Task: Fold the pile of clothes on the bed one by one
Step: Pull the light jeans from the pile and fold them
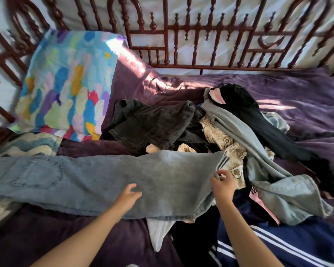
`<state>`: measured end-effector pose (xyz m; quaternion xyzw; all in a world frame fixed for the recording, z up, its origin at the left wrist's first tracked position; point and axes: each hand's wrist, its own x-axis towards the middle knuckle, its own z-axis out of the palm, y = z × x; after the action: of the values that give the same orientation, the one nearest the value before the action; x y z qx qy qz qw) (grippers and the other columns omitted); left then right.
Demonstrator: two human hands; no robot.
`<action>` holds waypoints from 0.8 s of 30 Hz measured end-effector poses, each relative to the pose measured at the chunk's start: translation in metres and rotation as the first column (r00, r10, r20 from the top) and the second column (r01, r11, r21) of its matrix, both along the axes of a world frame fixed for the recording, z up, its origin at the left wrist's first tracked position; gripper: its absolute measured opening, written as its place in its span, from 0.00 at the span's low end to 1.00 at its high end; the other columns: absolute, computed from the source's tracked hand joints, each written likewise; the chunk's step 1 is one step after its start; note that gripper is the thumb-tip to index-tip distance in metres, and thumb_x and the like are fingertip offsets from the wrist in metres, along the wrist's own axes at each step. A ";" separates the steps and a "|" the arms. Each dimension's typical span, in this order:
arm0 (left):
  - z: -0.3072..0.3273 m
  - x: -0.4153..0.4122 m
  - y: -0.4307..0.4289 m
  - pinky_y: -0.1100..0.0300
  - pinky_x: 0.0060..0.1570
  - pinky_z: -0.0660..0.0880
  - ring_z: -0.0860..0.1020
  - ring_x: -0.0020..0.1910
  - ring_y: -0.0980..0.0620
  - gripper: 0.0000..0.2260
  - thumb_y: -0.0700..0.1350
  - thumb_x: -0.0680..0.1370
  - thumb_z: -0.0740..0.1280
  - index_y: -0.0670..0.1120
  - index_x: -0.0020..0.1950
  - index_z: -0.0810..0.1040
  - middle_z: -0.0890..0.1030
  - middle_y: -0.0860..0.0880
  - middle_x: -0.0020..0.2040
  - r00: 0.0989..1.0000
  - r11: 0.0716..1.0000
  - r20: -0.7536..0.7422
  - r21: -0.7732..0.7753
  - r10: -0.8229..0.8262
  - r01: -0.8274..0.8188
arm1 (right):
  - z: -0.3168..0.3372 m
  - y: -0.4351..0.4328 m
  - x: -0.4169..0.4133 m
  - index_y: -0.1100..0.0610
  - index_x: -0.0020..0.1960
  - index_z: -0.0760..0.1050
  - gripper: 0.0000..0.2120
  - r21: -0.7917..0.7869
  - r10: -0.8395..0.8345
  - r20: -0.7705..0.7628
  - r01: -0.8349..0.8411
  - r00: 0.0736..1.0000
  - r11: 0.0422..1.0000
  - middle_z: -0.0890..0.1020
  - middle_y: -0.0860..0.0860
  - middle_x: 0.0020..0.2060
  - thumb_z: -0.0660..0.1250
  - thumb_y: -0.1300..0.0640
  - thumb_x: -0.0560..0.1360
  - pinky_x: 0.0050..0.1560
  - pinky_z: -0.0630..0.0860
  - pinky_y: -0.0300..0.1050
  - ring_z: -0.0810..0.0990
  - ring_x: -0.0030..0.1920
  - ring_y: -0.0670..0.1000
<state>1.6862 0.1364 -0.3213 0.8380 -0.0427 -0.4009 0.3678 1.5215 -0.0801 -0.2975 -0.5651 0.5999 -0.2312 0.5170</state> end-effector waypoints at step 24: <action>0.057 0.158 0.167 0.57 0.59 0.71 0.71 0.65 0.45 0.22 0.31 0.78 0.57 0.42 0.72 0.66 0.71 0.48 0.67 0.981 0.967 0.130 -0.230 0.143 -0.110 | 0.005 0.259 0.171 0.48 0.45 0.71 0.13 -0.039 0.691 -0.110 -0.698 0.714 0.715 0.76 0.49 0.46 0.65 0.66 0.74 0.47 0.66 0.33 0.73 0.50 0.47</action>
<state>1.8441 0.3037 -0.2645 0.8196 -0.0603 -0.3072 0.4799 1.6927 0.1786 -0.2930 -0.7782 0.3562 -0.0183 0.5170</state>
